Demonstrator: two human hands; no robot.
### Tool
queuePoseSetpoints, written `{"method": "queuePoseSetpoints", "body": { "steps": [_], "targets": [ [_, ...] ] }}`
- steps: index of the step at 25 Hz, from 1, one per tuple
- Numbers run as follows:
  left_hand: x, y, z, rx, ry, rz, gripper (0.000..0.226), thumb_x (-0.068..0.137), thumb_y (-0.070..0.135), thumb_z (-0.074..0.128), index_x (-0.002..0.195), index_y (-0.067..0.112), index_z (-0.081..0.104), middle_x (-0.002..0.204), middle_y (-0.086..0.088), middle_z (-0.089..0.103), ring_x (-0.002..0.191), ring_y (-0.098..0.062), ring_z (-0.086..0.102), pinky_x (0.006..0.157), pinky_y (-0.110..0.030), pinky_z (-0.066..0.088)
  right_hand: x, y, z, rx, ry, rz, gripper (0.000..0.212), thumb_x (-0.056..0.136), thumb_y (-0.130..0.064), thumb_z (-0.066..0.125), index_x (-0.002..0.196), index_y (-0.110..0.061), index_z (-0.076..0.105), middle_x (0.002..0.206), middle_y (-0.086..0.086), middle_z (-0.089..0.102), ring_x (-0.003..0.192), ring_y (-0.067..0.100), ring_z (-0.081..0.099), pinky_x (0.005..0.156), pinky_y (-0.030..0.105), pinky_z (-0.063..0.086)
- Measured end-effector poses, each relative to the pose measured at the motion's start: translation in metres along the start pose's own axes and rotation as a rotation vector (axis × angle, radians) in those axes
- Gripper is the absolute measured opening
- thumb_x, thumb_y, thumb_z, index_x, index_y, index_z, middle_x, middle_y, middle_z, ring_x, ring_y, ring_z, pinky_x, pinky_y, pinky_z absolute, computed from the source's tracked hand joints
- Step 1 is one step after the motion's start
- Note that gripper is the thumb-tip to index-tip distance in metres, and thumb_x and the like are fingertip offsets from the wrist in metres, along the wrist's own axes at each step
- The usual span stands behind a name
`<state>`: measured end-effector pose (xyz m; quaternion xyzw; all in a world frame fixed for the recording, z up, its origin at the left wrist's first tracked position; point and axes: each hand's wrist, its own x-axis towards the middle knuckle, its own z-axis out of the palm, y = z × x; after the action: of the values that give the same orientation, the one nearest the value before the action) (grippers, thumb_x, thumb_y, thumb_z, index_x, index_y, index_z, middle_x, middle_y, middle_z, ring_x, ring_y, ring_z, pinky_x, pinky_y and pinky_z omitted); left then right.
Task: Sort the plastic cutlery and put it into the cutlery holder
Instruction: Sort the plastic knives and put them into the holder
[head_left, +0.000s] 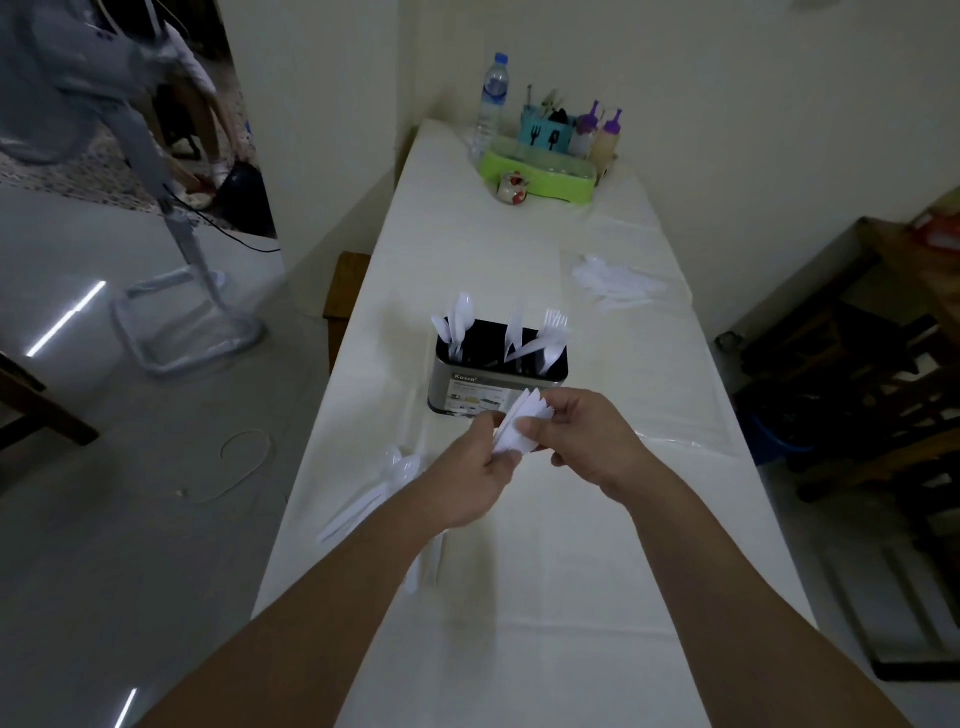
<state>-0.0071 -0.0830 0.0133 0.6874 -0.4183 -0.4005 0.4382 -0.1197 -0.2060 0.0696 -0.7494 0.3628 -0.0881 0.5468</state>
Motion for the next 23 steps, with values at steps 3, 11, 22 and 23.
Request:
{"method": "queuePoseSetpoints", "body": {
  "steps": [3,11,22,23],
  "targets": [
    [0.012,0.013,0.000,-0.005,0.038,0.032,0.014,0.099,0.026,0.049,0.110,0.017,0.048,0.094,-0.009,0.064,0.080,-0.028,0.063,0.080,-0.049,0.054,0.005,-0.011,-0.012,0.016,0.061,-0.037,0.006,0.089,-0.008,0.069,0.093,-0.008,0.073,0.081,0.005,0.073,0.068,0.011,0.065,0.056,0.023,0.052],
    [0.054,0.045,-0.013,0.172,0.145,0.222,0.014,0.101,0.021,0.049,0.113,0.019,0.043,0.082,0.009,0.049,0.069,-0.013,0.050,0.061,-0.028,0.040,0.029,-0.058,-0.057,0.073,0.181,-0.158,0.010,0.090,-0.004,0.066,0.098,-0.002,0.071,0.085,0.011,0.072,0.073,0.012,0.069,0.066,0.025,0.059],
    [0.075,0.049,-0.009,0.329,0.145,0.268,0.064,0.093,0.008,0.050,0.150,0.008,0.022,0.122,-0.010,0.059,0.103,-0.026,0.063,0.082,-0.031,0.052,0.048,-0.039,-0.034,0.034,0.194,-0.099,0.010,0.086,-0.010,0.071,0.094,-0.005,0.074,0.084,0.017,0.075,0.075,0.023,0.074,0.063,0.034,0.060],
    [0.076,0.050,-0.009,0.333,0.138,0.311,0.064,0.092,0.005,0.049,0.151,0.008,0.024,0.127,-0.009,0.056,0.108,-0.025,0.061,0.083,-0.030,0.051,0.051,-0.038,-0.033,-0.001,0.216,-0.110,0.009,0.085,-0.014,0.072,0.091,-0.008,0.075,0.082,0.016,0.075,0.077,0.027,0.074,0.067,0.042,0.062]
  ]
}}
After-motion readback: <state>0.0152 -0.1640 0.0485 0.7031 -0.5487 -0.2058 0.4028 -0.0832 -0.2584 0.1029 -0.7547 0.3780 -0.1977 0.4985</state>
